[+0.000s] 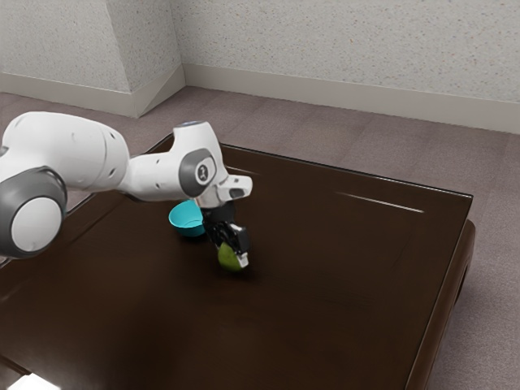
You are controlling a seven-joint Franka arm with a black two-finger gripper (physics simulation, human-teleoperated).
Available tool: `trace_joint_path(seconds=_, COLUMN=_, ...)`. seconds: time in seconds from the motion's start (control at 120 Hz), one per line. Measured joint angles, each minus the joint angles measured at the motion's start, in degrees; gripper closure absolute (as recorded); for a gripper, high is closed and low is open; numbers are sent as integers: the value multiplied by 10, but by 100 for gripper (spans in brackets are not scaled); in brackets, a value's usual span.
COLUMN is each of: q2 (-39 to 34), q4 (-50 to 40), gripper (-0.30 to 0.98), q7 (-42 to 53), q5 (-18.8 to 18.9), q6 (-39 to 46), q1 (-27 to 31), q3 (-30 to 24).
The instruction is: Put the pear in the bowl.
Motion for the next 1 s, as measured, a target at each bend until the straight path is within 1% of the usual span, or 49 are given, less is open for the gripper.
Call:
trace_joint_path(seconds=0.208, q2=-35, q4=1, gripper=45, q7=-10, q5=11, q6=4, q1=1, q3=7)
trace_joint_path(seconds=0.325, q2=-61, q4=8, gripper=53, q7=-18, q5=18, q6=5, q1=1, q3=28)
trace_joint_path(seconds=0.417, q2=-70, q4=11, gripper=57, q7=-25, q5=22, q6=6, q1=4, q3=49)
trace_joint_path(seconds=0.517, q2=-70, q4=26, gripper=61, q7=-33, q5=26, q6=7, q1=21, q3=69)
trace_joint_path(seconds=0.6, q2=-53, q4=43, gripper=62, q7=-39, q5=28, q6=8, q1=33, q3=81)
trace_joint_path(seconds=0.708, q2=-20, q4=67, gripper=61, q7=-45, q5=29, q6=8, q1=44, q3=85)
trace_joint_path(seconds=0.867, q2=10, q4=95, gripper=59, q7=-53, q5=29, q6=8, q1=51, q3=85)
trace_joint_path(seconds=0.908, q2=14, q4=99, gripper=54, q7=-54, q5=28, q6=8, q1=51, q3=85)
trace_joint_path(seconds=1.0, q2=24, q4=111, gripper=36, q7=-52, q5=21, q6=6, q1=51, q3=85)
